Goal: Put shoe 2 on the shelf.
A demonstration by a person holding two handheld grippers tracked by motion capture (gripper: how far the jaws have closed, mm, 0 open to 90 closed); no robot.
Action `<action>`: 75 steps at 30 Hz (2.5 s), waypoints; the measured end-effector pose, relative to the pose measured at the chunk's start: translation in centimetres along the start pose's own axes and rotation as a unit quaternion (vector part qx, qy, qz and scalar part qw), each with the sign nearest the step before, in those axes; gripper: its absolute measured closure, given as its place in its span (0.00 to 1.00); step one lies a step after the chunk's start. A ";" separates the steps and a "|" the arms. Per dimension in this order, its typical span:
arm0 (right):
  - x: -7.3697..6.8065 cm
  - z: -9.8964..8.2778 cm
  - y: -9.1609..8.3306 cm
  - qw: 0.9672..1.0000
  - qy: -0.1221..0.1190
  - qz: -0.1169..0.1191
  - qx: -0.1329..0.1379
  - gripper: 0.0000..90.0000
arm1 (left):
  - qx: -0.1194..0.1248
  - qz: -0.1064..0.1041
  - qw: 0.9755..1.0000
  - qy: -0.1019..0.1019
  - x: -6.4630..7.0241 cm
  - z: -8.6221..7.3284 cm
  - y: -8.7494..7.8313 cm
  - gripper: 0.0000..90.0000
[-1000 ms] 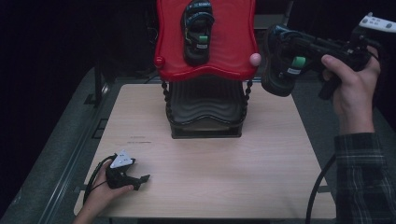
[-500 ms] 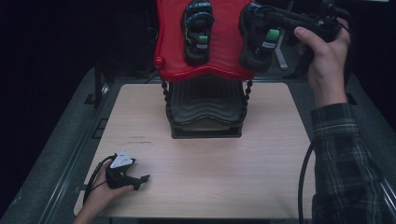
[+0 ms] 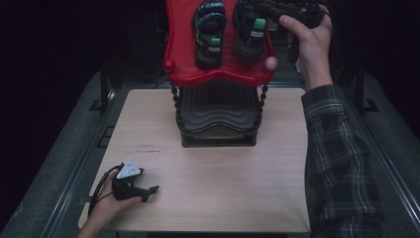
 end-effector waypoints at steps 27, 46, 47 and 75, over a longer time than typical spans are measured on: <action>-1.9 -1.7 -1.5 0.998 -0.037 -0.015 -0.053 0.53 | -0.004 0.002 1.000 0.004 0.0 0.0 0.0 0.10; -2.3 -8.3 -10.8 0.996 -0.012 -0.053 -0.069 0.34 | -0.005 0.002 1.000 0.004 0.0 0.0 0.0 0.10; -2.3 -9.0 -11.2 0.996 -0.008 -0.052 -0.070 0.34 | -0.005 0.002 1.000 0.004 0.0 0.0 0.0 0.10; -2.5 -27.9 -17.5 0.977 0.057 -0.085 -0.186 0.32 | -0.003 0.003 1.000 0.002 0.0 0.0 0.0 0.10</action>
Point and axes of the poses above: each handheld gripper's, and its own axes: y roughly forward along the jaws, z roughly out of its top, x roughly to its right, the point moved 4 cm from there along y, roughly forward along the jaws, and after that the axes turned 1 degree about x, right-handed, at the moved point
